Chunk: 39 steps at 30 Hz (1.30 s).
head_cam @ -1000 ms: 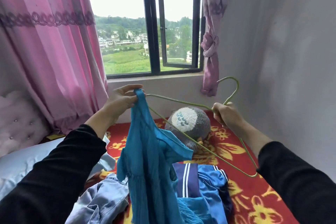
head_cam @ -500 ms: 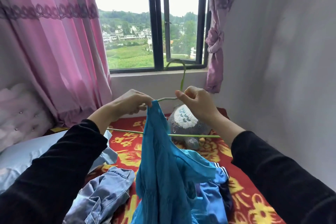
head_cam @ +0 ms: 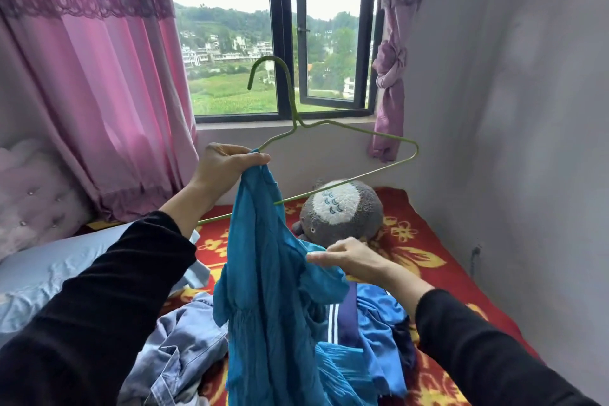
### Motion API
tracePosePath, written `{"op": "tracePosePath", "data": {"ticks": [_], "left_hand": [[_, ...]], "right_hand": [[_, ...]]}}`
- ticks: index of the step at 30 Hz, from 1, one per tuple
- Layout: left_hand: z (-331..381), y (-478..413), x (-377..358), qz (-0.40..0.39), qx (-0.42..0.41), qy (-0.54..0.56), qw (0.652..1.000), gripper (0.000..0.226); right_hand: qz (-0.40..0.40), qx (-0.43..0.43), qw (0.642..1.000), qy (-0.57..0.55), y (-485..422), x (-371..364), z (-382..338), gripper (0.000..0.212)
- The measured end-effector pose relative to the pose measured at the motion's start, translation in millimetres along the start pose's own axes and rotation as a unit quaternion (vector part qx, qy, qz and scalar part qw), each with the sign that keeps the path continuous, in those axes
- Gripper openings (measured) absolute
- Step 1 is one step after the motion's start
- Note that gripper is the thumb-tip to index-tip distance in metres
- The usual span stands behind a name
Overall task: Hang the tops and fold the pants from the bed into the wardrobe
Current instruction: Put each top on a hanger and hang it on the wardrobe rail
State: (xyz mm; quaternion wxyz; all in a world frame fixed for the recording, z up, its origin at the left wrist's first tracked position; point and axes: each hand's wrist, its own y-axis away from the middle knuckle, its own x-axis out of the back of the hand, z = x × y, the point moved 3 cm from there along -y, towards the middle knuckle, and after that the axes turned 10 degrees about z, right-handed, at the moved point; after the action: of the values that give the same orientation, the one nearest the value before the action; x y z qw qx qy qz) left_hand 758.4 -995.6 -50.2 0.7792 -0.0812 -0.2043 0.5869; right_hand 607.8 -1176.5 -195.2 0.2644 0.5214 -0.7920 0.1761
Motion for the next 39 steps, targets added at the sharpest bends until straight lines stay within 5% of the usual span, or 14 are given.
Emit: {"op": "tracePosePath", "data": {"ticks": [3, 7, 12, 19, 23, 32, 39], "left_hand": [[-3.3, -3.0, 7.4, 0.017, 0.001, 0.002, 1.000, 0.015], [-13.7, -3.3, 28.0, 0.032, -0.004, -0.027, 0.999, 0.025], [-50.8, -0.4, 61.2, 0.026, -0.014, -0.079, 0.996, 0.037], [-61.7, 7.3, 78.9, 0.035, -0.029, -0.058, 0.997, 0.027], [-56.3, 5.6, 82.4, 0.037, -0.061, -0.072, 0.995, 0.020], [-69.1, 3.0, 104.9, 0.119, -0.039, 0.015, 0.992, 0.016], [-72.4, 5.1, 115.4, 0.105, -0.054, -0.041, 0.992, 0.014]], "right_hand": [[-0.147, -0.025, 0.984, 0.097, 7.8, -17.2, 5.9, 0.036], [0.005, 0.041, 0.933, 0.357, -9.5, 14.0, 11.2, 0.023], [0.188, 0.143, 0.896, 0.376, -17.8, 75.6, -7.5, 0.027], [0.231, 0.317, 0.815, 0.425, -20.3, 101.0, -38.3, 0.011], [0.190, 0.311, 0.788, 0.497, -28.8, 115.0, -63.4, 0.017], [0.128, 0.202, 0.869, 0.434, -25.5, 105.8, -87.4, 0.020], [0.177, 0.261, 0.858, 0.406, -20.7, 114.5, -107.9, 0.028]]}}
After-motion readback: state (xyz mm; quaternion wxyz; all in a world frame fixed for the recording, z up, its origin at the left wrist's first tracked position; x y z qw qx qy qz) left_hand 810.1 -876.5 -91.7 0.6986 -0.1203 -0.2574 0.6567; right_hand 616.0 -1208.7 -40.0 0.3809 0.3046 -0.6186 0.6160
